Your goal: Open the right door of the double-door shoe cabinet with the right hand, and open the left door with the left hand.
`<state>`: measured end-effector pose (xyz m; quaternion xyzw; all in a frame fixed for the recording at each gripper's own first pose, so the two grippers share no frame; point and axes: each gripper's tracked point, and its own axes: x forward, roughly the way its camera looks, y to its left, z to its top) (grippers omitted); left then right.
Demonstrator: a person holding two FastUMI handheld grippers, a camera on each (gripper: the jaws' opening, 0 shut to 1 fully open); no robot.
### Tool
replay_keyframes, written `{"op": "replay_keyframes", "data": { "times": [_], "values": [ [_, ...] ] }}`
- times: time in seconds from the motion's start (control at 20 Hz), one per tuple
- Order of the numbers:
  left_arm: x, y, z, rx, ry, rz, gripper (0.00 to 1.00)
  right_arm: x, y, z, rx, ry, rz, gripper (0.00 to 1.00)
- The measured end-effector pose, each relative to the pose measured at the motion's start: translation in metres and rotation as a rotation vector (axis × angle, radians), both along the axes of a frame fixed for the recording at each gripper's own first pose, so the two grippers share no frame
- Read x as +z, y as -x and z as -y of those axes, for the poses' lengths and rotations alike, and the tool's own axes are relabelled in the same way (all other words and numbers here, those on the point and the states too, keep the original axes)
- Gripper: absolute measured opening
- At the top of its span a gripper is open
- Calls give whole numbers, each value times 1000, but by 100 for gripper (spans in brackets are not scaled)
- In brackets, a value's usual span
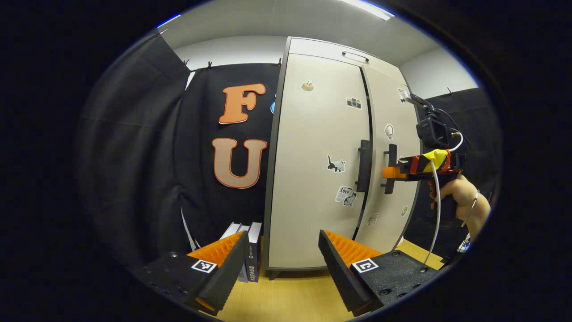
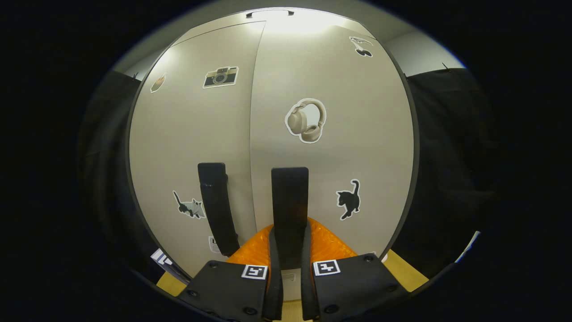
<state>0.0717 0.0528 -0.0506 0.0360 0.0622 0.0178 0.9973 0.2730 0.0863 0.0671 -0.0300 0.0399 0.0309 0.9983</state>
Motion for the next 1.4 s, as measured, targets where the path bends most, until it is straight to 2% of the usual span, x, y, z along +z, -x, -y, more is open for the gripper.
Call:
{"op": "replay_keyframes", "data": {
  "times": [0.15, 0.25, 1.05, 1.4],
  "values": [
    [6, 5, 7, -15, 14, 11, 95, 1, 6, 6, -9, -12, -9, 24],
    [12, 10, 12, -22, 23, 27, 95, 1, 13, 7, -18, -91, -20, 8],
    [37, 31, 57, -35, 33, 53, 95, 3, 42, 39, 4, -54, -20, 8],
    [46, 34, 91, -38, 52, 68, 95, 5, 51, 66, -30, -14, -16, 8]
  ]
}}
